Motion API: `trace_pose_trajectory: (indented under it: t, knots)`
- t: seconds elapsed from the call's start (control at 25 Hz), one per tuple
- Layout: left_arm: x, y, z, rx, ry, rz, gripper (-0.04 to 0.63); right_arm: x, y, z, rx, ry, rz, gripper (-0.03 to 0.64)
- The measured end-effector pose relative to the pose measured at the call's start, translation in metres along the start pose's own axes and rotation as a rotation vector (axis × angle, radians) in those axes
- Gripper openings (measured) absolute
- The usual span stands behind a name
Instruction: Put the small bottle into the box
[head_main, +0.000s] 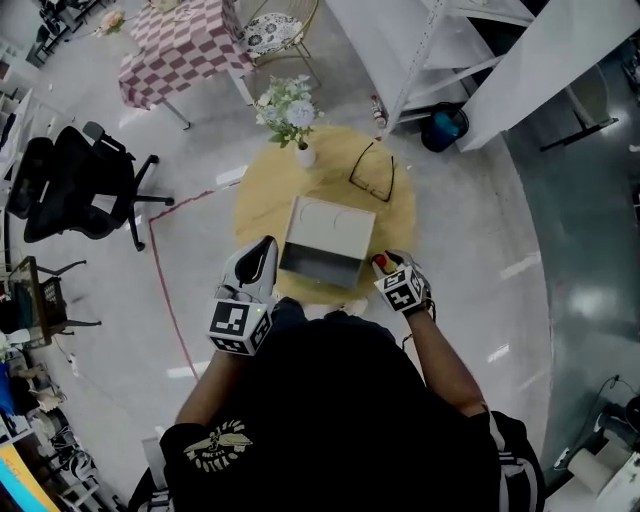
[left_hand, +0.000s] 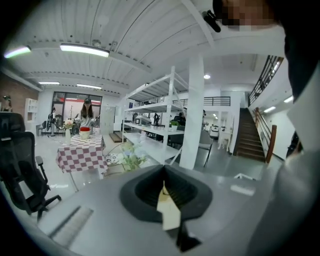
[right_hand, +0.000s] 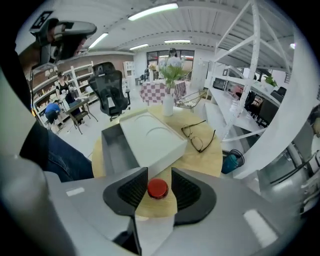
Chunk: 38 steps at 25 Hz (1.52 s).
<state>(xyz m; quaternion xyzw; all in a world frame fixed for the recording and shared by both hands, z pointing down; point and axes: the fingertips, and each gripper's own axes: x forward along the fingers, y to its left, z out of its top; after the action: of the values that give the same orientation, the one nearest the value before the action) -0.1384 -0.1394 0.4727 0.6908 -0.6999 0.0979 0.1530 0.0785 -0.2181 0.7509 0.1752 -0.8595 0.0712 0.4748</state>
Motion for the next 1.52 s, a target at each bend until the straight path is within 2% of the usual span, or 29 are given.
trace_pose_trajectory:
  t: [0.12, 0.2, 0.28, 0.32, 0.44, 0.56, 0.64, 0.88, 1.12, 1.28, 1.52]
  knots:
    - [0.009, 0.000, 0.015, 0.039, -0.019, -0.048, 0.000, -0.035, -0.010, 0.040, 0.050, -0.113, -0.044, 0.160]
    - [0.016, 0.001, 0.029, 0.064, -0.035, -0.087, 0.000, -0.072, -0.022, 0.081, 0.100, -0.239, -0.098, 0.142]
    - [0.021, 0.003, 0.045, 0.084, -0.061, -0.129, 0.000, -0.117, -0.035, 0.129, 0.157, -0.404, -0.166, 0.027]
    - [0.024, 0.005, 0.053, 0.091, -0.076, -0.151, 0.000, -0.141, -0.040, 0.152, 0.184, -0.489, -0.198, 0.008]
    - [0.029, 0.010, 0.073, 0.106, -0.120, -0.225, 0.000, -0.203, -0.043, 0.208, 0.236, -0.706, -0.276, 0.006]
    - [0.028, 0.016, 0.092, 0.120, -0.158, -0.294, 0.000, -0.242, -0.034, 0.243, 0.274, -0.826, -0.329, 0.006]
    - [0.028, 0.023, 0.100, 0.128, -0.172, -0.334, 0.000, -0.252, -0.027, 0.254, 0.286, -0.844, -0.369, 0.006]
    - [0.032, 0.044, 0.098, 0.114, -0.185, -0.455, 0.000, -0.250, 0.000, 0.261, 0.335, -0.805, -0.465, 0.006]
    - [0.030, 0.041, 0.091, 0.094, -0.181, -0.554, 0.000, -0.259, 0.024, 0.252, 0.375, -0.763, -0.531, 0.006]
    - [0.026, 0.034, 0.089, 0.086, -0.183, -0.563, 0.000, -0.263, 0.028, 0.243, 0.381, -0.747, -0.534, 0.006]
    - [0.026, 0.013, 0.084, 0.083, -0.165, -0.516, 0.000, -0.274, 0.019, 0.228, 0.357, -0.752, -0.505, 0.006]
